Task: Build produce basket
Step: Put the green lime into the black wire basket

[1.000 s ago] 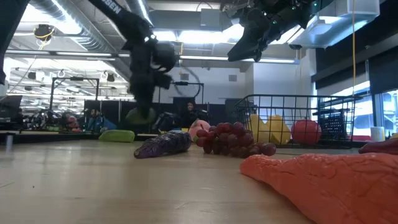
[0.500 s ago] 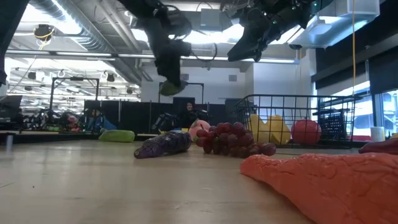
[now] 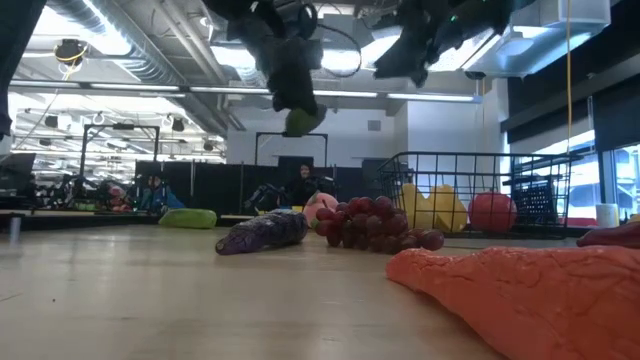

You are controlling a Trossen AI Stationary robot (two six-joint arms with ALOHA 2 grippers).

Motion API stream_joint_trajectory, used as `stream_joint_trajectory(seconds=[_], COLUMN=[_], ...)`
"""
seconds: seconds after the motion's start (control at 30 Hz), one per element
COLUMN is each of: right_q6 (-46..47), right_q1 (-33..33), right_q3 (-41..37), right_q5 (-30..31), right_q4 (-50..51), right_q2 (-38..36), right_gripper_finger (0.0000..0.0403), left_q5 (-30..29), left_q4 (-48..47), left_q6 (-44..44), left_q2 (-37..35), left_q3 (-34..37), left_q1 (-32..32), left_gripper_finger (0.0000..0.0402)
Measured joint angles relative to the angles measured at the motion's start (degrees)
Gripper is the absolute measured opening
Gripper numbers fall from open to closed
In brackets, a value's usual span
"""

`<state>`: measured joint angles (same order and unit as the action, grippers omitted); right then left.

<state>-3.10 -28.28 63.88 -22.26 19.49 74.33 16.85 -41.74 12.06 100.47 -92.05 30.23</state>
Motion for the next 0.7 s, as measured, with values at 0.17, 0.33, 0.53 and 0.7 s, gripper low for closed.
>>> stream_joint_trajectory(seconds=[0.17, 0.33, 0.53, 0.7], right_q6=[2.87, 5.49, 7.15, 7.29], right_q1=[-0.07, -0.02, -0.06, -0.1], right_q3=[0.02, 0.02, 0.02, 0.02], right_q5=[10.74, 17.89, 22.77, 24.15], right_q4=[6.64, 15.28, 20.59, 21.85], right_q2=[-6.43, -10.66, -13.58, -16.64], right_gripper_finger=[0.0118, 0.0118, 0.0118, 0.0118], left_q5=[3.66, 4.25, 4.54, 7.65], left_q4=[10.2, 22.09, 35.98, 45.19], left_q6=[-2.71, -3.05, -5.83, -11.48], left_q2=[0.02, 0.87, 4.41, 9.95], left_q3=[0.0, -0.04, -0.11, -0.09], left_q1=[-0.78, -2.55, -4.81, -5.8], left_gripper_finger=[0.0166, 0.0166, 0.0166, 0.0166])
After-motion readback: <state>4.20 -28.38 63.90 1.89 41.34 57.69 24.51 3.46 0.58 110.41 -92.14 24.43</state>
